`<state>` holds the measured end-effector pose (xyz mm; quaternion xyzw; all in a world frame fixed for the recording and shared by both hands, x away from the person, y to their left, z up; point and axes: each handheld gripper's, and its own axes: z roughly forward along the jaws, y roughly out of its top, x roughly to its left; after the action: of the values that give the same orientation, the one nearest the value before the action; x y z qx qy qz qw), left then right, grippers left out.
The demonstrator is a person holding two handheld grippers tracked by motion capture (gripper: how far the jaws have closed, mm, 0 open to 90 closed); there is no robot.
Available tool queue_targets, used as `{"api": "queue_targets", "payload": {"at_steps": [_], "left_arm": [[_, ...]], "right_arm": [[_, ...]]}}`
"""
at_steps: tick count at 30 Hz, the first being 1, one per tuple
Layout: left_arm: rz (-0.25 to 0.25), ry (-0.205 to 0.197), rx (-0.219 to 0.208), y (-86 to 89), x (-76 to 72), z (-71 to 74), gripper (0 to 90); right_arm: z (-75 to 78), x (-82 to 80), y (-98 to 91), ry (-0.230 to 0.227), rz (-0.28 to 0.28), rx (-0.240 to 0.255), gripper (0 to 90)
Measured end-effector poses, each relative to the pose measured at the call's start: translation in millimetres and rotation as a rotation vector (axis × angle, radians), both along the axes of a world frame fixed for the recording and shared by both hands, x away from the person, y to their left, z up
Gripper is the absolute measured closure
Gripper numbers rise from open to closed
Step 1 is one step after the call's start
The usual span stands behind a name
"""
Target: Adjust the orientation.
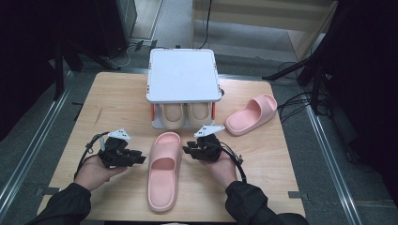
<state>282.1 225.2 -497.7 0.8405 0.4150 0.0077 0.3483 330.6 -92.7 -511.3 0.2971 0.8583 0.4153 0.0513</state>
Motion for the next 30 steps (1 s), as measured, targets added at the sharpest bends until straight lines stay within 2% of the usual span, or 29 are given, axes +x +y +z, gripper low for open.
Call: {"api": "queue_targets", "payload": {"at_steps": [4,7,12,16,23,24,26,27,28,30], "left_arm": [[0.011,-0.017,0.002,2.9,2.8,2.5,57.0],[0.020,-0.027,-0.008,6.8,5.8,5.4,53.0],[0.028,-0.012,-0.021,8.5,10.6,4.5,51.8],[0.024,-0.007,-0.023,7.4,13.5,5.1,51.1],[0.017,-0.013,-0.008,6.7,17.5,7.1,49.0],[0.018,-0.015,-0.007,7.0,18.0,7.3,48.9],[0.024,-0.014,-0.011,7.3,18.6,7.9,48.9],[0.022,-0.014,-0.012,7.7,19.0,8.4,49.1],[0.020,-0.012,-0.017,7.6,19.0,8.9,49.1],[0.017,-0.018,-0.021,6.4,17.9,9.9,49.2]], "right_arm": [[8.9,-2.5,-8.4,-0.022,-0.005,0.004,66.0],[18.3,-3.2,-23.5,-0.030,-0.019,0.010,61.5],[26.3,-2.1,-41.7,-0.018,-0.049,0.028,59.2],[33.5,-1.5,-56.7,-0.032,-0.075,0.044,57.6],[39.6,4.0,-88.8,-0.033,-0.149,0.053,54.0],[39.8,6.8,-99.9,-0.034,-0.182,0.056,51.4],[39.8,8.6,-105.7,-0.024,-0.197,0.061,50.6],[40.0,12.4,-117.7,-0.010,-0.228,0.074,48.8],[40.0,12.4,-117.7,-0.010,-0.228,0.074,48.8],[39.8,16.5,-129.9,-0.008,-0.250,0.080,46.8]]}}
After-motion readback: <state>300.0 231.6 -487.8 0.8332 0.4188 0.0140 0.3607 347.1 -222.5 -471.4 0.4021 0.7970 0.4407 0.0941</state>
